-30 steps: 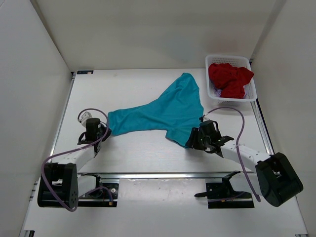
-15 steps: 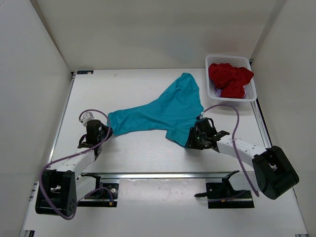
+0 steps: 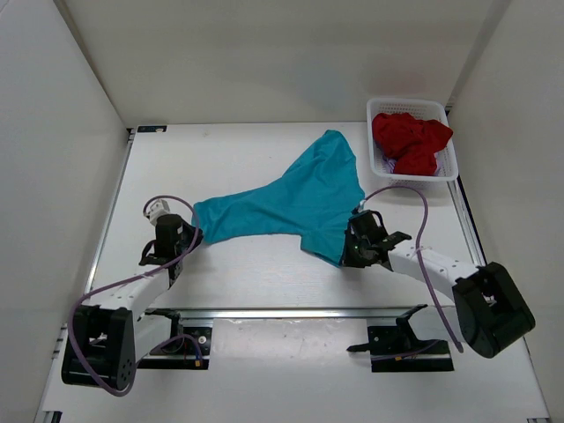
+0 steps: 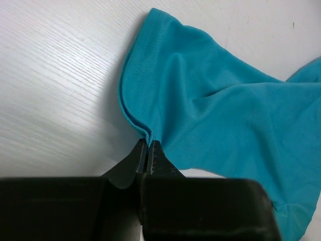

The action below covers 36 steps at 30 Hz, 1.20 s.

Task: Fold and stack the t-shirts
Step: Flatten out the tshirt

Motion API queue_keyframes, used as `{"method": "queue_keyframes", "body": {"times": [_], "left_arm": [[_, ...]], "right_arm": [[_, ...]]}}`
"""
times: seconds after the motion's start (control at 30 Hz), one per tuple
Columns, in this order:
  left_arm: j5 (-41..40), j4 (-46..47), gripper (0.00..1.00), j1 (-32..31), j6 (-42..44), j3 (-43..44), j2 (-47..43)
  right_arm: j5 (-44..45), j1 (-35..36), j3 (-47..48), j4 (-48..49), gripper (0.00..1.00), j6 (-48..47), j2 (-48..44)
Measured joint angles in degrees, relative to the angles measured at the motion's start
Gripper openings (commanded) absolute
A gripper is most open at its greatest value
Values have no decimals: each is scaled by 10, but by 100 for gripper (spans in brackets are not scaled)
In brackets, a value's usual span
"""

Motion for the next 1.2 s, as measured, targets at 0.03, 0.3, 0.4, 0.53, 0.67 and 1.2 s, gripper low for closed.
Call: {"method": "queue_keyframes", "body": {"times": [0.03,0.3,0.4,0.53,0.67,1.2], "left_arm": [[0,-5,0,-4,4,2,-3],[46,-175,0,-59,110,232,-4],[90,-234,0,-19,146,379,-4],[122,-309,0,19,175,563,1],[168,-345,0,72,176,681,1],[160,-354,0,101,166,662,26]], "right_arm": [[5,-2,1,-15,0,-5,-8],[112,-16,224,-231,0,-76,-120],[160,-18,412,-286,0,-112,-121],[234,10,715,-365,0,-163,-66],[301,70,917,-382,0,-211,-7],[40,-183,1061,-282,0,-299,226]]}}
